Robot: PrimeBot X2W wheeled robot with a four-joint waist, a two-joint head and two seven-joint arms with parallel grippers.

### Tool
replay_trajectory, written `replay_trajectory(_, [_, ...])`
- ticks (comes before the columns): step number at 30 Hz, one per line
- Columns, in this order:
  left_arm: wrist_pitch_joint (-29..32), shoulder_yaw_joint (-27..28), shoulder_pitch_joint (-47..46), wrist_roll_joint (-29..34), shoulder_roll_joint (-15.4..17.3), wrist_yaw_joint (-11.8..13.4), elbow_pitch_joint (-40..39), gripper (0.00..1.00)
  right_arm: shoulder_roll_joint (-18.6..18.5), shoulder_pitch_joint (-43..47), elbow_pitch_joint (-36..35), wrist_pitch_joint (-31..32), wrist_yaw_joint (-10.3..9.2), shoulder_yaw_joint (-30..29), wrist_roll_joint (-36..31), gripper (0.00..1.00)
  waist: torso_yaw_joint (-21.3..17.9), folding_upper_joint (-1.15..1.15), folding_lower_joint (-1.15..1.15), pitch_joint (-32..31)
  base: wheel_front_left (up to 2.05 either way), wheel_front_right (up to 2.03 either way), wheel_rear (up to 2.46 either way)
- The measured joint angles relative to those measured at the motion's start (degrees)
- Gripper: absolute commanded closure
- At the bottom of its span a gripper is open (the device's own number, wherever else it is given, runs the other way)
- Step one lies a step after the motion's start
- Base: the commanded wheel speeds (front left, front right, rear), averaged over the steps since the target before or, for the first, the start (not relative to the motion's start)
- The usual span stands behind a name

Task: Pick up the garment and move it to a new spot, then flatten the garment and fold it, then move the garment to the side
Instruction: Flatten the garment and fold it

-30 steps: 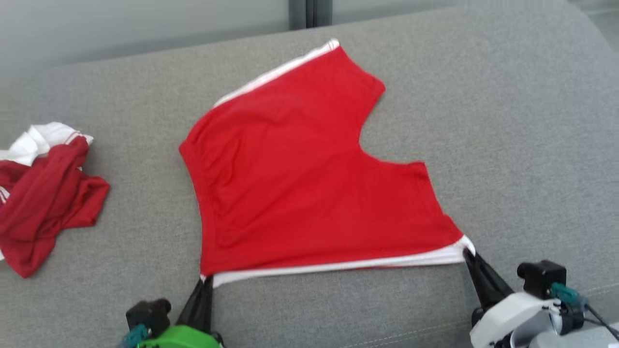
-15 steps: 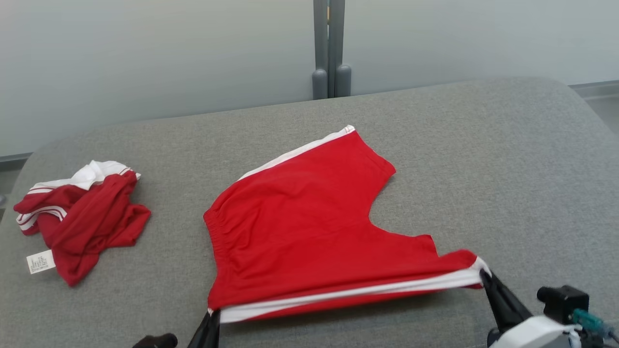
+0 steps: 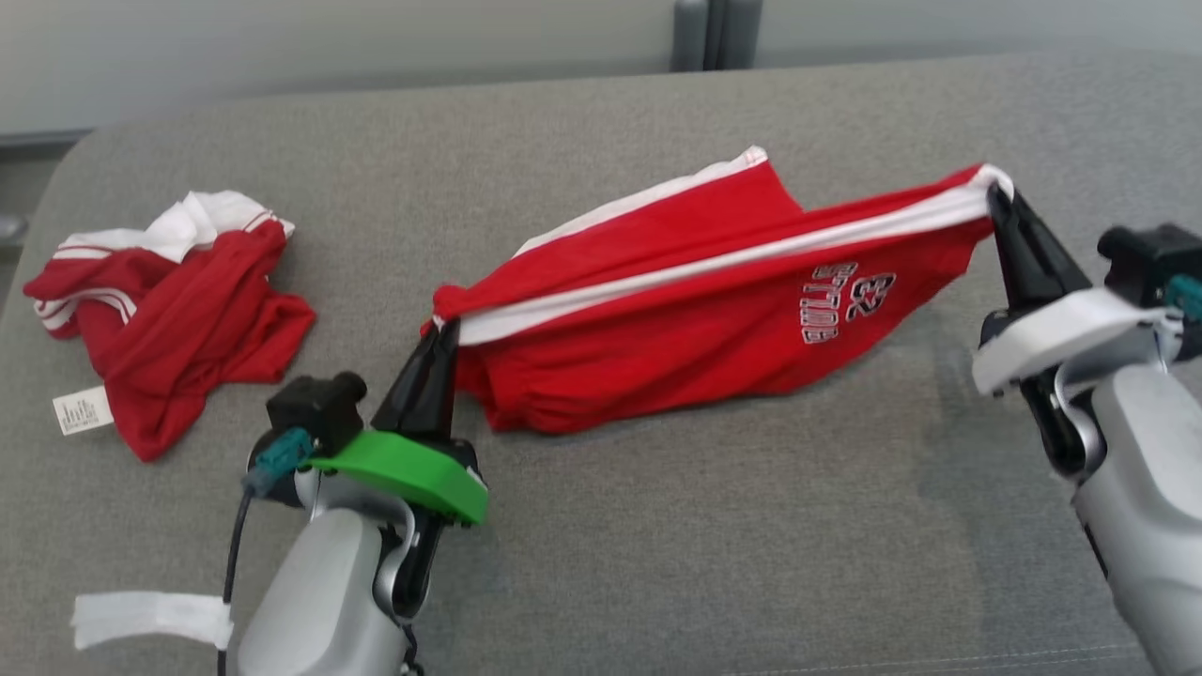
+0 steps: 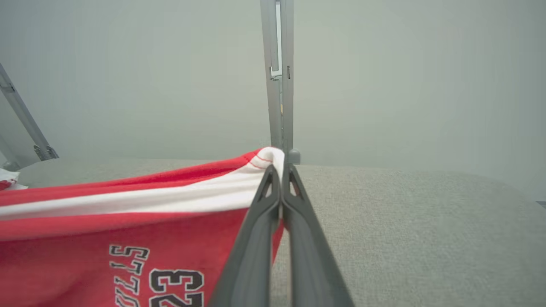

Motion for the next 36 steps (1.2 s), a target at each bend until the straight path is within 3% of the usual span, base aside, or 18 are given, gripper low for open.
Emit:
replay_trajectory(6, [0.00,-1.00,-6.71,-4.39,-0.01,0.14,2.30,1.00,-1.26,-12.32,7.91,0.56,0.00,3.96,-0.64,1.00,3.00,0.00,0.00,7.08,0.00,0.00,0.00])
replay_trajectory(17, [0.00,-7.08,-10.60,-10.59,0.16,2.87,1.54,1.00,-1.14,-25.80,20.46,1.91,-0.08,11.39,-0.64,1.00,8.43,0.00,0.01,16.71,0.00,0.00,0.00])
replay_trajectory(19, [0.00,-8.00,-11.21,-10.95,0.14,3.21,1.03,0.67,-1.05,-26.97,22.47,1.82,-0.08,12.06,-0.47,1.00,9.40,0.00,0.01,17.71,0.00,0.00,0.00])
replay_trajectory(20, [0.00,-8.22,-11.43,-11.14,0.16,3.27,0.69,0.55,-0.91,-27.49,23.24,1.75,-0.09,12.35,-0.40,0.71,9.82,0.00,0.01,18.17,0.00,0.00,0.00])
replay_trajectory(21, [0.00,-8.39,-11.66,-11.13,0.16,3.45,0.36,0.28,-0.74,-27.92,23.77,1.62,-0.09,12.71,-0.01,0.03,10.19,0.00,0.01,18.58,0.00,0.00,0.00])
replay_trajectory(22, [0.00,-8.49,-11.85,-11.16,0.14,3.50,-0.01,0.00,-0.48,-28.32,24.30,1.29,-0.09,12.78,0.29,0.00,10.50,0.00,0.01,18.97,0.00,0.00,0.00])
replay_trajectory(29, [0.00,-8.12,-12.19,-10.35,0.21,3.70,-1.87,0.00,-0.40,-29.32,25.70,0.18,-0.09,13.01,1.16,0.00,10.89,0.00,0.01,20.28,0.00,0.00,0.00])
replay_trajectory(36, [0.00,-6.00,-9.99,-7.35,0.22,4.20,-4.49,0.00,-0.52,-23.49,22.51,-0.04,-0.10,11.74,4.45,0.00,9.94,0.00,0.01,19.20,0.00,0.00,0.00])
